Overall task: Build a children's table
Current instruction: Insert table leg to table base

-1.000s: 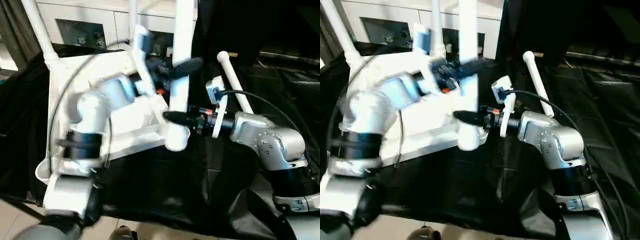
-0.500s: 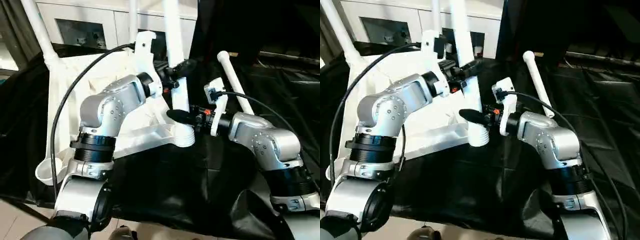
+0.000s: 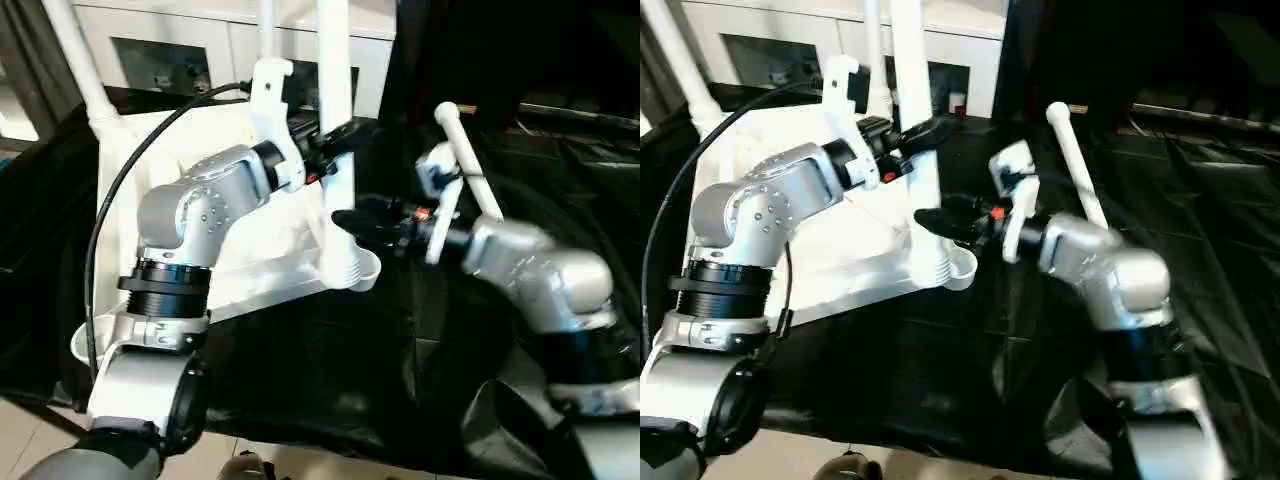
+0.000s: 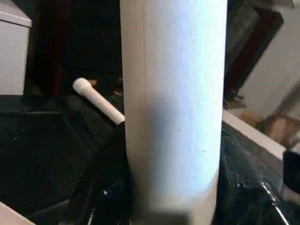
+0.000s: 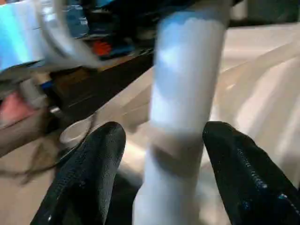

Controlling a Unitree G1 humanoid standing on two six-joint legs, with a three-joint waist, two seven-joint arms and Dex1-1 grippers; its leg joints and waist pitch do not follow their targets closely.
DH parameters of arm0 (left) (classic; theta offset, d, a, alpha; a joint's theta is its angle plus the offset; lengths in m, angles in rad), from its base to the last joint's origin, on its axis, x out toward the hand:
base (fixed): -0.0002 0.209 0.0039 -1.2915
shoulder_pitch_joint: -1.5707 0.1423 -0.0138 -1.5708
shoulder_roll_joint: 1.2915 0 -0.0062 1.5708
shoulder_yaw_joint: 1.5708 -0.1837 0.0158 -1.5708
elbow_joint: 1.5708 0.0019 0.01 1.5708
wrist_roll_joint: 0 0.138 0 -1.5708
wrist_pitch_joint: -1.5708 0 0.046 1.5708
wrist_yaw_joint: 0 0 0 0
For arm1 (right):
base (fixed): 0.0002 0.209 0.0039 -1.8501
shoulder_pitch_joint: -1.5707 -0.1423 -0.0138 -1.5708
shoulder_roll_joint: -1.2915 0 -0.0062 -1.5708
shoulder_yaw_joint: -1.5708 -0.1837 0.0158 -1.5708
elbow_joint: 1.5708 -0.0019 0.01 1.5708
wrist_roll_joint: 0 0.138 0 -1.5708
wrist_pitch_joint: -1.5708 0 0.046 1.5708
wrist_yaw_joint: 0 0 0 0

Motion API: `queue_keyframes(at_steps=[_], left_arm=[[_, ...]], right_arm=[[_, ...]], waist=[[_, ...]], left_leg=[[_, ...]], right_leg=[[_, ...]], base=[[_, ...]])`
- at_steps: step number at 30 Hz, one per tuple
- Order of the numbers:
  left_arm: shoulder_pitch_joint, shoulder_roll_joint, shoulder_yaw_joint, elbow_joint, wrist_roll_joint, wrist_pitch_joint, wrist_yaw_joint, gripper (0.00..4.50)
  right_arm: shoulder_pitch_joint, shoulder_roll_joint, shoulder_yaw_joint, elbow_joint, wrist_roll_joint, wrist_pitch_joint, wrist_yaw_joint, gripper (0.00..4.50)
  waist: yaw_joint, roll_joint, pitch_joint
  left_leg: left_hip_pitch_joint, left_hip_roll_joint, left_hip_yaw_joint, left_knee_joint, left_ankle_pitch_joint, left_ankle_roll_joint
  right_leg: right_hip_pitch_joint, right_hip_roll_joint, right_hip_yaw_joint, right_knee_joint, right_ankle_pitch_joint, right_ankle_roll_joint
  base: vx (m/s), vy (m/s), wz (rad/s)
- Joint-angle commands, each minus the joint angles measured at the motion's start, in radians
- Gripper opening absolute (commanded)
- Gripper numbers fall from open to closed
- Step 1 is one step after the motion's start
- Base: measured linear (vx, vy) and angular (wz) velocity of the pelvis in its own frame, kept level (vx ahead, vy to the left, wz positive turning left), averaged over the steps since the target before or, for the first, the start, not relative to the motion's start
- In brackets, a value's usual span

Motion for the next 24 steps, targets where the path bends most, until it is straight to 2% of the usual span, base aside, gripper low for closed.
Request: queue_keyframes(at_steps=[1, 4, 5, 8, 15, 21, 23, 24], left_arm=[[-0.041, 0.005, -0.026, -0.007, -0.011, 0.001, -0.049, 1.84], [-0.043, 0.006, -0.03, -0.019, -0.026, 0.012, -0.076, 1.84], [-0.043, 0.005, -0.031, -0.027, -0.039, 0.022, -0.097, 1.84], [-0.04, 0.003, -0.033, -0.045, -0.06, 0.035, -0.132, 1.83], [-0.035, 0.0, -0.037, -0.061, -0.072, 0.034, -0.164, 1.82], [-0.029, -0.001, -0.041, -0.069, -0.073, 0.033, -0.184, 1.82], [-0.028, -0.002, -0.043, -0.071, -0.076, 0.03, -0.188, 1.82], [-0.027, -0.002, -0.044, -0.073, -0.079, 0.03, -0.191, 1.82]], right_arm=[[-0.003, -0.024, 0.018, -0.02, 0.023, 0.037, 0.066, 3.29], [0.001, -0.032, 0.029, -0.018, 0.024, 0.042, 0.074, 3.66], [0.001, -0.032, 0.036, -0.012, 0.023, 0.048, 0.073, 3.66], [-0.001, -0.032, 0.053, 0.0, 0.014, 0.054, 0.075, 3.77], [-0.016, -0.017, 0.054, 0.029, -0.003, 0.054, 0.077, 3.77], [-0.023, -0.011, 0.051, 0.04, 0.005, 0.053, 0.069, 3.77], [-0.022, -0.011, 0.051, 0.041, 0.005, 0.052, 0.069, 3.43], [-0.023, -0.009, 0.05, 0.043, 0.004, 0.051, 0.068, 3.43]], waist=[[-0.003, 0.002, -0.088], [-0.006, -0.005, -0.086], [-0.006, -0.007, -0.086], [-0.006, -0.004, -0.087], [-0.006, -0.008, -0.086], [-0.006, -0.008, -0.087], [-0.006, -0.007, -0.087], [-0.007, -0.007, -0.086]], left_leg=[[0.027, 0.058, -0.032, -0.069, -0.103, -0.003], [0.025, 0.056, -0.03, -0.068, -0.103, 0.0], [0.025, 0.055, -0.03, -0.067, -0.1, 0.001], [0.025, 0.057, -0.03, -0.067, -0.092, -0.002], [0.025, 0.057, -0.029, -0.067, -0.101, -0.001], [0.025, 0.056, -0.028, -0.066, -0.085, 0.002], [0.025, 0.056, -0.028, -0.066, -0.089, 0.001], [0.025, 0.056, -0.028, -0.066, -0.091, 0.0]], right_leg=[[0.055, -0.093, 0.054, -0.068, -0.092, -0.19], [0.055, -0.097, 0.054, -0.069, -0.104, -0.202], [0.055, -0.097, 0.054, -0.07, -0.11, -0.202], [0.054, -0.098, 0.053, -0.069, -0.121, -0.211], [0.052, -0.097, 0.053, -0.072, -0.14, -0.205], [0.053, -0.096, 0.054, -0.069, -0.118, -0.204], [0.053, -0.096, 0.054, -0.069, -0.125, -0.202], [0.053, -0.096, 0.054, -0.07, -0.13, -0.2]], base=[[0.0, 0.0, 0.0], [0.0, 0.0, 0.0], [0.0, 0.0, 0.0], [0.0, 0.0, 0.0], [0.0, 0.0, 0.0], [0.0, 0.0, 0.0], [0.0, 0.0, 0.0], [0.0, 0.0, 0.0]])
